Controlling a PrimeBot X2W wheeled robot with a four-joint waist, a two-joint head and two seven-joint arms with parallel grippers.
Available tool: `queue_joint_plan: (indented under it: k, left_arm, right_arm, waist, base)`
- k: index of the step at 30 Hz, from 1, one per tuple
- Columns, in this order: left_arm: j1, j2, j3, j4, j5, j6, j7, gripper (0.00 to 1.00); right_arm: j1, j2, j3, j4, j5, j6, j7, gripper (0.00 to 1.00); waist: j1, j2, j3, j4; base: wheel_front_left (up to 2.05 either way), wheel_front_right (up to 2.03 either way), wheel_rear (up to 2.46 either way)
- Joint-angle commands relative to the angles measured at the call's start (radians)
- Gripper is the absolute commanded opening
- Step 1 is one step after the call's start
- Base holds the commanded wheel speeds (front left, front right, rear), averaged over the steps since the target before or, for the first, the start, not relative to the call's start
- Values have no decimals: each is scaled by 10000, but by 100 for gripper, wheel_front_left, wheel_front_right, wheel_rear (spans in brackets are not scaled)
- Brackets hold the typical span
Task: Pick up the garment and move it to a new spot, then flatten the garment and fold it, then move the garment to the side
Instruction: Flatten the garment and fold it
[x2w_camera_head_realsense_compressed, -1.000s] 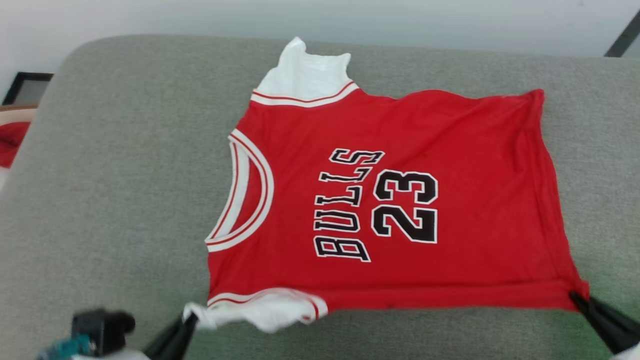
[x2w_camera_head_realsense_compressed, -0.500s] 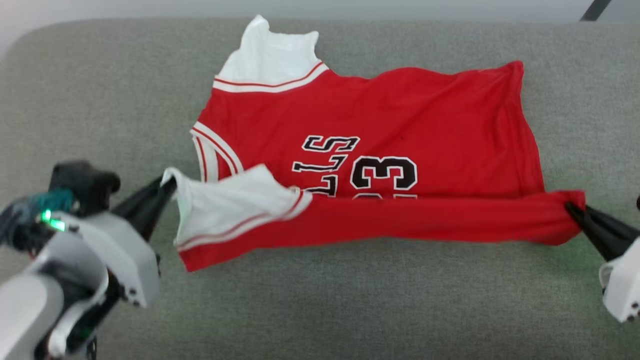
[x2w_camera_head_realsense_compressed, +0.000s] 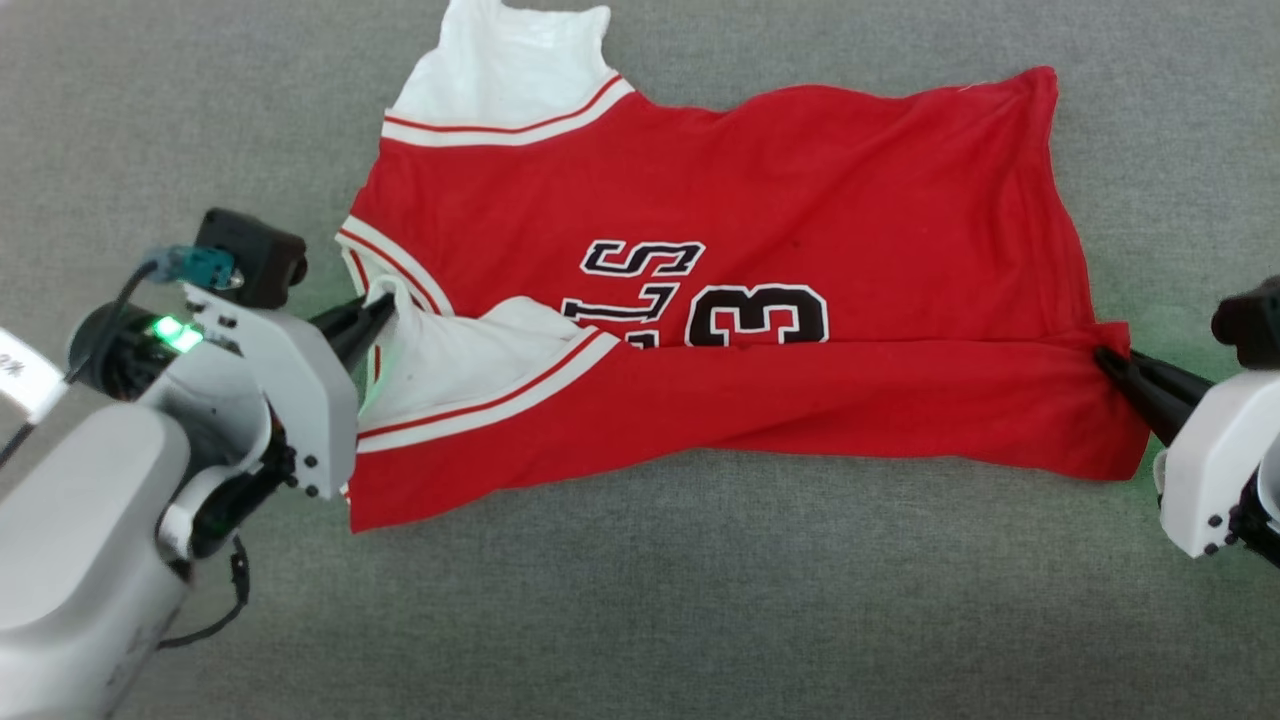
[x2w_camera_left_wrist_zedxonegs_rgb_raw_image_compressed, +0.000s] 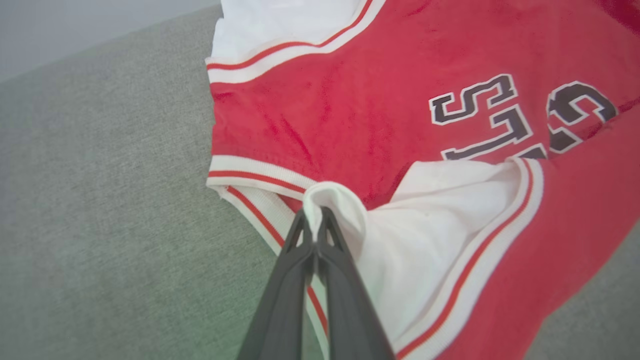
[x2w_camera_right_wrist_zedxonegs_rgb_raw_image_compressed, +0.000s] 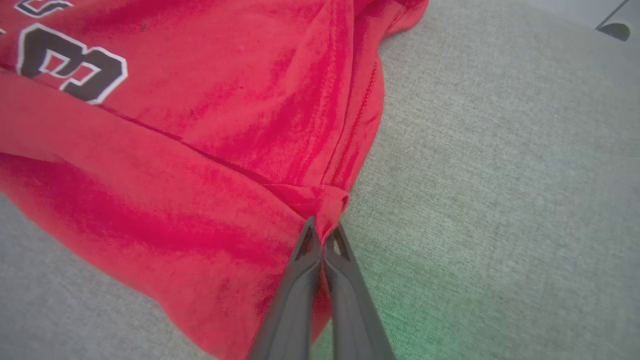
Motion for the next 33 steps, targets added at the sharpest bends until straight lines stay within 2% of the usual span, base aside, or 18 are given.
queue_joint_plan:
  k: [1, 8, 9, 14, 15, 16, 17, 18, 19, 26, 33]
  left_arm:
    - [-190, -163, -80, 348, -94, -158, 35, 0]
    - [-663, -724, -360, 1927, -427, -570, 388, 0]
    - [-695, -772, -404, 2096, -476, -620, 450, 4]
    - [-850, -980, -455, 2582, -863, -683, 873, 48]
    - [-884, -1014, -410, 2659, -920, -615, 918, 80]
    - [-915, -1042, -398, 2719, -960, -595, 985, 100]
    - [-937, -1067, -396, 2741, -985, -596, 981, 100]
    - [-953, -1066, -395, 2757, -977, -587, 963, 100]
    - [-948, -1050, -397, 2771, -970, -563, 978, 100]
    - [-676, -945, -324, 2501, -1022, -393, 842, 100]
    - [-56, -662, -172, 1637, -1059, -44, 453, 100]
  right_arm:
    - [-229, 55, 112, 101, 146, -12, 78, 0]
    - [-875, 37, 642, 393, 399, -11, 294, 0]
    - [-939, 12, 755, 444, 431, -11, 378, 0]
    - [-1178, -66, 957, 628, 655, -11, 575, 2]
    - [-1213, -59, 986, 674, 690, -12, 609, 14]
    - [-1244, -55, 1011, 727, 712, -12, 665, 31]
    - [-1245, -64, 1047, 758, 710, -11, 673, 47]
    - [-1244, -65, 1088, 794, 718, -11, 702, 87]
    - [-1260, -50, 1123, 831, 748, -11, 741, 100]
    - [-1134, -117, 1240, 844, 837, -12, 638, 100]
    - [-741, -211, 1007, 495, 591, -11, -72, 100]
  waist:
    - [0, 0, 61, 1]
    - [0, 0, 90, 6]
    - [0, 0, 70, 6]
    - [0, 0, -121, 72]
    - [0, 0, -186, 85]
    - [0, 0, -254, 102]
    - [0, 0, -328, 122]
    - [0, 0, -410, 141]
    - [0, 0, -490, 151]
    - [0, 0, -1155, 300]
    - [0, 0, -1815, 375]
  base:
    - [0, 0, 0]
    - [0, 0, 0]
    - [0, 0, 0]
    - [0, 0, 0]
    - [0, 0, 0]
    - [0, 0, 0]
    - [0, 0, 0]
    - [0, 0, 0]
    - [0, 0, 0]
    - [0, 0, 0]
    - [0, 0, 0]
